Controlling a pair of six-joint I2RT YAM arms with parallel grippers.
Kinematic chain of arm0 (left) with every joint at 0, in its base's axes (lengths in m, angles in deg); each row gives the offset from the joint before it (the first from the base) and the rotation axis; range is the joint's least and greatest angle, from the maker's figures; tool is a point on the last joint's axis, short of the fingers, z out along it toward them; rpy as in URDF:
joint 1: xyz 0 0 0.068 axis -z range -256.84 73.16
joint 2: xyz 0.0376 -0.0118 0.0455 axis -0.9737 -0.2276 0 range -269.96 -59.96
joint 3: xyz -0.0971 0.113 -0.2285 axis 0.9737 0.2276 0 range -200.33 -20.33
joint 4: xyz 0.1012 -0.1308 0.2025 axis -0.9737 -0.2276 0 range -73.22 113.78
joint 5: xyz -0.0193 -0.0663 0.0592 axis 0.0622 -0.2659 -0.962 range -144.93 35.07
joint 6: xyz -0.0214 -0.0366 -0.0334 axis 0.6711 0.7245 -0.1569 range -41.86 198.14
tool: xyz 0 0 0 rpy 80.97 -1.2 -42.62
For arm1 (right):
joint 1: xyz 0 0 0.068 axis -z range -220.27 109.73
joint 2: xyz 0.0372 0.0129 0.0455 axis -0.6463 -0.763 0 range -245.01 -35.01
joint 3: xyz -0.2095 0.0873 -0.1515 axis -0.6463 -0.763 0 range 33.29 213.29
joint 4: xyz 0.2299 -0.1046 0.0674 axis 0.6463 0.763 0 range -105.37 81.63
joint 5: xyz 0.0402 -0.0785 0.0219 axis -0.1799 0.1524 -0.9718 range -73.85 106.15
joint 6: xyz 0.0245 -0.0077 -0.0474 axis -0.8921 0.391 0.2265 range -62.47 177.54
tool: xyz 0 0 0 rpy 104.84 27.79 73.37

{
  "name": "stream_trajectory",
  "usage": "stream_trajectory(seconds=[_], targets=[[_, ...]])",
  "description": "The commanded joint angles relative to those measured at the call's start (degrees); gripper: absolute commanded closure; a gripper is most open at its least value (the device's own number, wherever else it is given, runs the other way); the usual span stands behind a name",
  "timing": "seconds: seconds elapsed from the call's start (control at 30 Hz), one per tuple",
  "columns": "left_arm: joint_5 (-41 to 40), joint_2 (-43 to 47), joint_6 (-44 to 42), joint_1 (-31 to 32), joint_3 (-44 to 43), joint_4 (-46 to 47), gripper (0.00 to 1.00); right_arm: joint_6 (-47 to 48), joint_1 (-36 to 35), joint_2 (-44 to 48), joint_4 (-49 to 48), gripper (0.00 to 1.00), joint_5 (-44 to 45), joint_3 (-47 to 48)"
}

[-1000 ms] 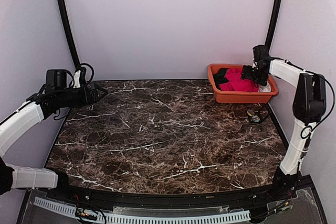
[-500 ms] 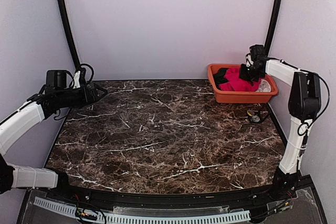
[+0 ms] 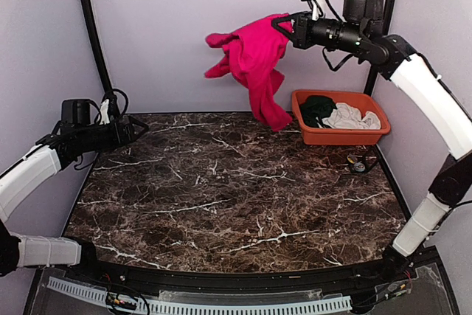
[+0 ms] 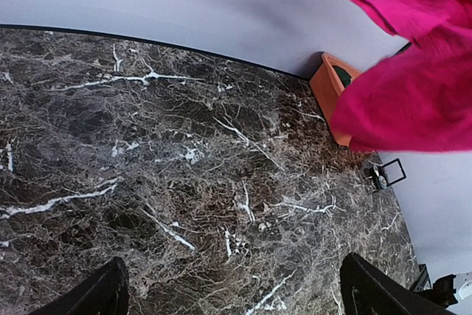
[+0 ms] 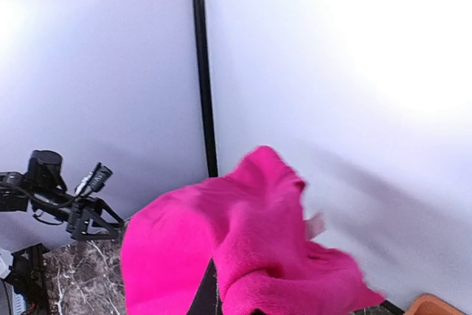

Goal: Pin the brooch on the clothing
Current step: Place the crumpled clothing at the center of the board.

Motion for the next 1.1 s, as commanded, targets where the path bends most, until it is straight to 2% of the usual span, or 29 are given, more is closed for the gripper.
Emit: stream_trajectory(seconds=[0.0, 0.07, 0.23, 0.3, 0.4, 0.43, 0.53, 0.63, 0.7, 0.83, 0.93, 1.07], targets=[[-2.9, 3.2, -0.6, -0.3, 1.0, 0.6, 0.0, 1.7, -2.9, 4.4, -5.2, 1.0, -3.3, -8.2], [-3.6, 4.1, -0.7, -0.3, 1.2, 0.9, 0.0, 2.0, -4.2, 6.5, -7.0, 1.0, -3.9, -13.3], [-5.1, 5.3, -0.9, -0.5, 1.6, 0.9, 0.0, 1.5, -4.7, 7.7, -4.9, 1.0, 3.5, -23.1], [-5.7, 5.5, -1.2, -0.6, 1.5, 0.5, 0.0, 1.2, -4.7, 5.5, -1.4, 0.86, 7.5, -26.9], [-6.0, 5.2, -1.1, -0.6, 1.6, 0.3, 0.0, -1.0, -4.7, 2.7, 0.8, 0.86, 16.4, -32.7], [-5.9, 4.9, -1.1, -0.5, 1.5, 0.2, 0.0, -1.8, -4.7, 2.2, 0.9, 0.81, 19.5, -34.3], [-4.0, 3.2, -0.7, -0.6, 1.3, 0.3, 0.0, -3.5, -4.7, -0.1, 3.4, 0.52, 25.3, -35.3], [-2.3, 1.5, -0.9, 0.2, 1.2, 0.5, 0.0, -3.8, -4.7, -0.6, 5.0, 0.37, 28.1, -34.9], [-4.1, -0.8, -1.1, 2.9, 0.2, -0.2, 0.0, -3.7, -4.7, 0.1, 5.6, 0.28, 30.0, -34.8], [-11.9, -6.4, -3.7, 15.9, -5.6, -5.7, 0.0, -3.0, -4.6, 2.4, 5.6, 0.16, 32.4, -36.4], [-17.7, -11.3, -3.8, 23.3, -10.1, -8.6, 0.0, -4.3, -4.6, 4.1, 6.9, 0.04, 37.2, -38.1], [-18.2, -23.2, -2.0, 31.7, -14.7, -7.2, 0.0, -5.4, -4.1, 8.6, 7.6, 0.01, 38.2, -41.2]])
